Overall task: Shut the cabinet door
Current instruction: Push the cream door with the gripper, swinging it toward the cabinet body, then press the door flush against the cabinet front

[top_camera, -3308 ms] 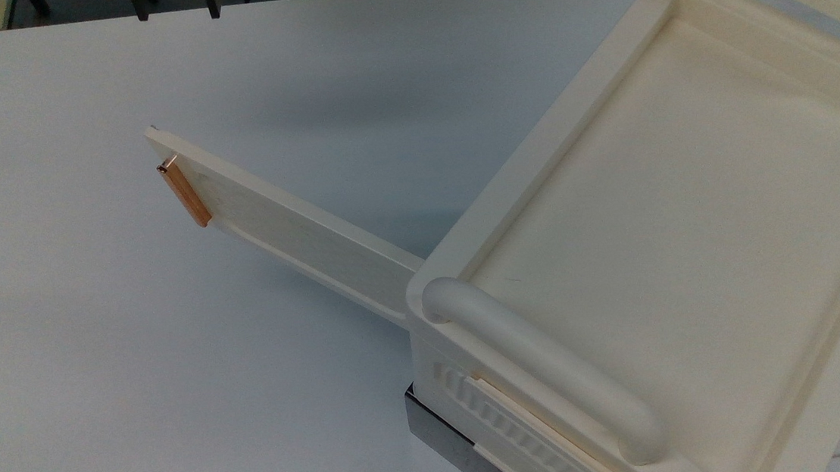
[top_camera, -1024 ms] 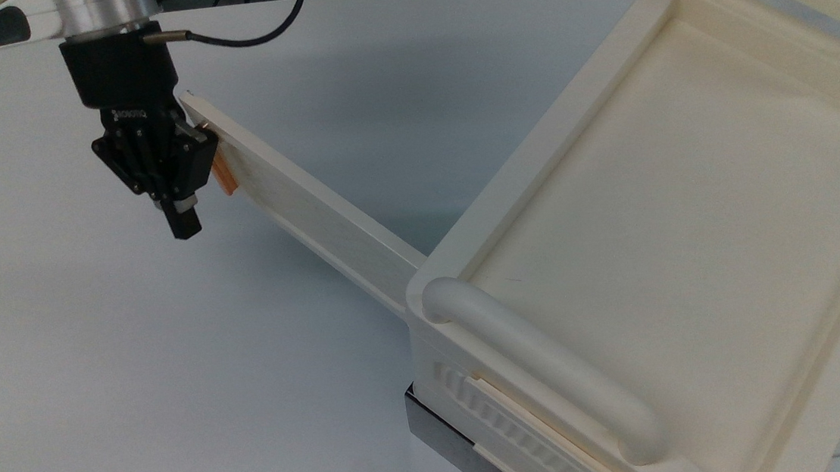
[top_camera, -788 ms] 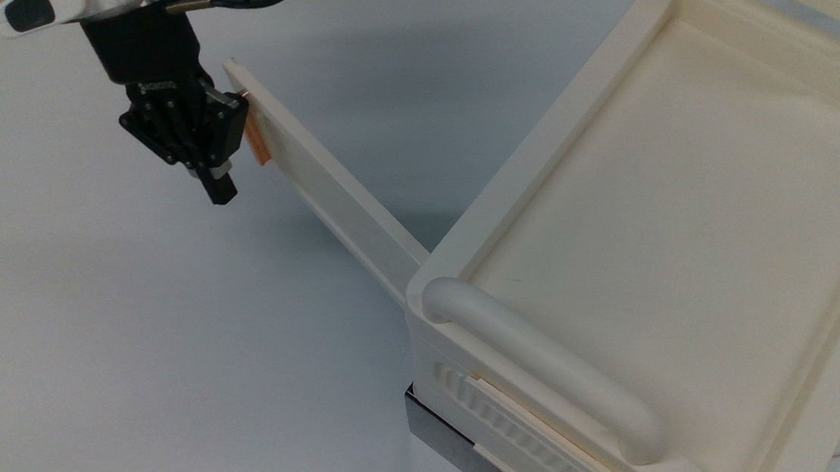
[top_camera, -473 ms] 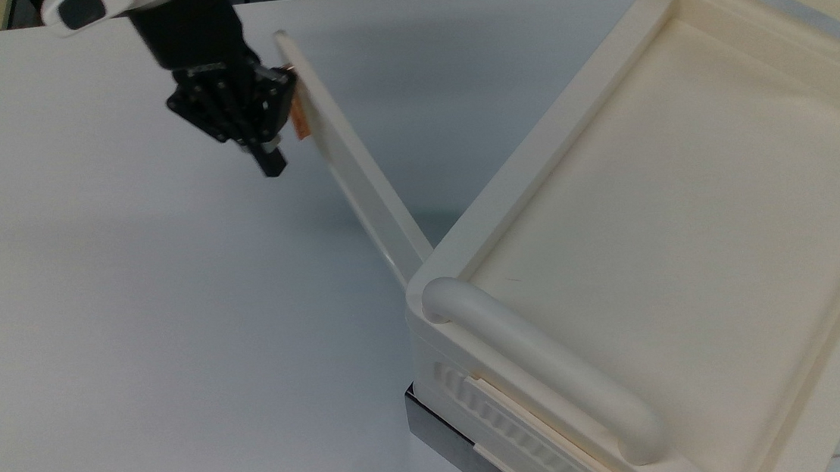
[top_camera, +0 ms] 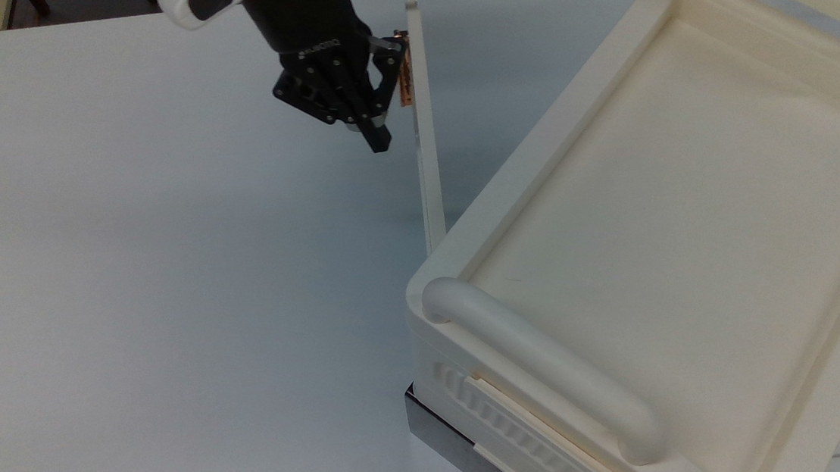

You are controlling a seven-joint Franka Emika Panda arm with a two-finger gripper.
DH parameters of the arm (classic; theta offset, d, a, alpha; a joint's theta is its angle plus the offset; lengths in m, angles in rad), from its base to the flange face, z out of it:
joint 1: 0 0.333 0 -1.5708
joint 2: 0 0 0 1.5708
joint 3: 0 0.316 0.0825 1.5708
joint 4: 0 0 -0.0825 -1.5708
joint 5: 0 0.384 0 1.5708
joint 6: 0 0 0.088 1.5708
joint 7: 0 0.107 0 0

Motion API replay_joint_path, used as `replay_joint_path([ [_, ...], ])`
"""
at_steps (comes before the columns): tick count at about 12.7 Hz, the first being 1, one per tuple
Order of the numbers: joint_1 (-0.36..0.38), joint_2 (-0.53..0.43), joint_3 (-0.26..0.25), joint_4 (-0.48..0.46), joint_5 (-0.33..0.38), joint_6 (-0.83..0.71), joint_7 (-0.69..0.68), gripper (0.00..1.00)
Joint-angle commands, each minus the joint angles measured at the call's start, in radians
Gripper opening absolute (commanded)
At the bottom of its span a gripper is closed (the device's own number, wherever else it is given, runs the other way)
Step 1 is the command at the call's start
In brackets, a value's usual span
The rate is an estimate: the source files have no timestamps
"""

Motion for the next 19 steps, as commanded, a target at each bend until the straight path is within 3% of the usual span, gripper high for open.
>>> replay_joint_path([
  [1, 0.003, 0.029, 0.072, -0.009, 0.041, 0.137, -0.01, 0.0],
  [6, 0.037, 0.074, 0.102, -0.009, 0.073, 0.263, -0.006, 0.0],
  [12, 0.061, 0.08, 0.138, -0.007, 0.146, 0.297, -0.006, 0.0],
  [15, 0.069, 0.084, 0.156, -0.01, 0.15, 0.383, -0.006, 0.0],
  [19, 0.058, 0.06, 0.162, -0.018, 0.143, 0.346, -0.022, 0.0],
])
